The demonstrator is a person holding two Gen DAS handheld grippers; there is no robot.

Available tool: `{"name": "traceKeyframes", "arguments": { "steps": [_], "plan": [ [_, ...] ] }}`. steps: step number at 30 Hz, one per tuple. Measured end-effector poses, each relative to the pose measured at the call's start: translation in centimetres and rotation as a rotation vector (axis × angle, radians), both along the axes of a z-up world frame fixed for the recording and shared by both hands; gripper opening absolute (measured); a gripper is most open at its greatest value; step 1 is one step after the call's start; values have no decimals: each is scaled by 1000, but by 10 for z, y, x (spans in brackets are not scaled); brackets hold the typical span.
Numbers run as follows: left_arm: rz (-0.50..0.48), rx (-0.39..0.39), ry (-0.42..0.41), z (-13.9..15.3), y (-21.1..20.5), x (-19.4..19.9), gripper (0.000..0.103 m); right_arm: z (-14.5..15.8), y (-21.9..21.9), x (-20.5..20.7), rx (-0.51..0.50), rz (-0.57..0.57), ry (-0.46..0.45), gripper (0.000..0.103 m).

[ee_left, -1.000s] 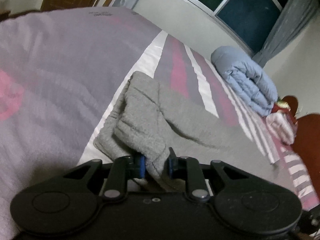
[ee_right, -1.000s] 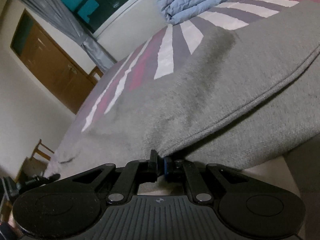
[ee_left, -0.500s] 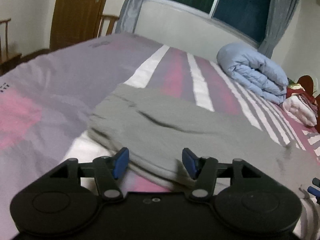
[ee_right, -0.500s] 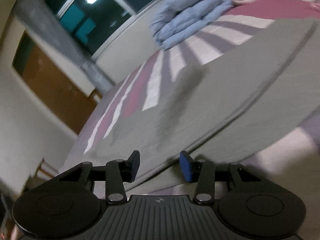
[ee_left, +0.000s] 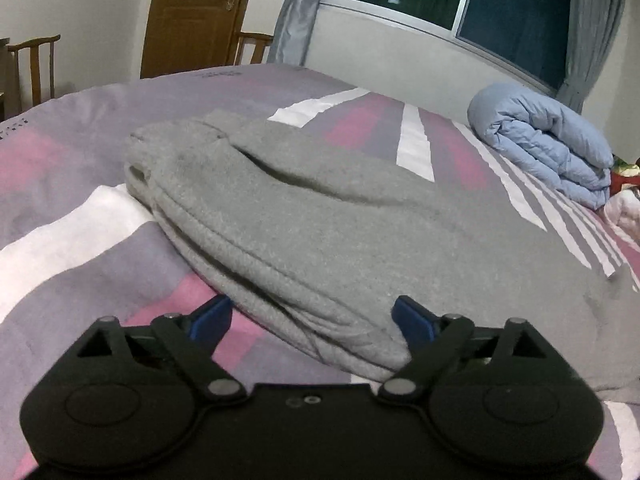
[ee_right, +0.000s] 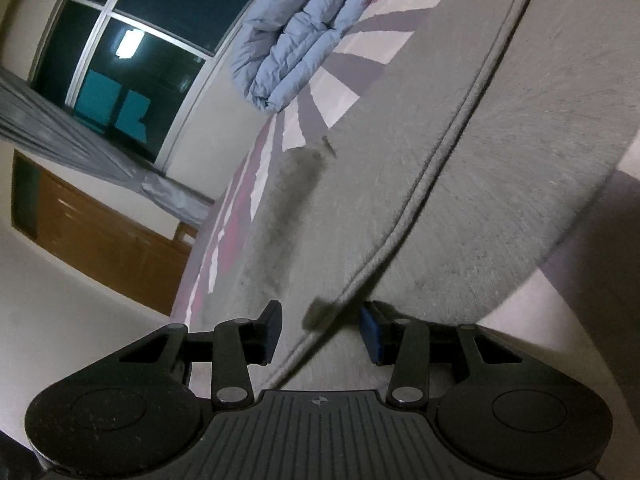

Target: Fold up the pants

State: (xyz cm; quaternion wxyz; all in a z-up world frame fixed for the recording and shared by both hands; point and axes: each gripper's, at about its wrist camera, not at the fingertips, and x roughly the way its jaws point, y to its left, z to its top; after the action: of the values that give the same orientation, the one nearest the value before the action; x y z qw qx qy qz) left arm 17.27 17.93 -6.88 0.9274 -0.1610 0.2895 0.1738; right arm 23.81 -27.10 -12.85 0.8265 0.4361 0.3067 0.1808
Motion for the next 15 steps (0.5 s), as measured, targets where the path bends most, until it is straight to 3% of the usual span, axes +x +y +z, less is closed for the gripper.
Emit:
{"name": "traceKeyframes", "arguments": {
  "steps": [2, 3, 4, 5, 12, 15],
  "plan": [
    [-3, 11, 1, -1, 0, 0, 84, -1, 2, 0, -11, 6, -10, 44],
    [-3, 10, 0, -1, -1, 1, 85, 0, 4, 0, -22, 4, -17, 36],
    [-3, 10, 0, -1, -1, 1, 85, 0, 5, 0, -40, 2, -17, 25],
    [-3, 13, 0, -1, -2, 1, 85, -3, 5, 0, -50, 10, -5, 5],
    [-10, 3, -14, -3, -3, 1, 85, 31, -1, -47, -121, 12, -132, 5],
    [-12, -1, -19, -3, -2, -1, 85, 25, 1, -56, -161, 21, -105, 5]
  ]
}}
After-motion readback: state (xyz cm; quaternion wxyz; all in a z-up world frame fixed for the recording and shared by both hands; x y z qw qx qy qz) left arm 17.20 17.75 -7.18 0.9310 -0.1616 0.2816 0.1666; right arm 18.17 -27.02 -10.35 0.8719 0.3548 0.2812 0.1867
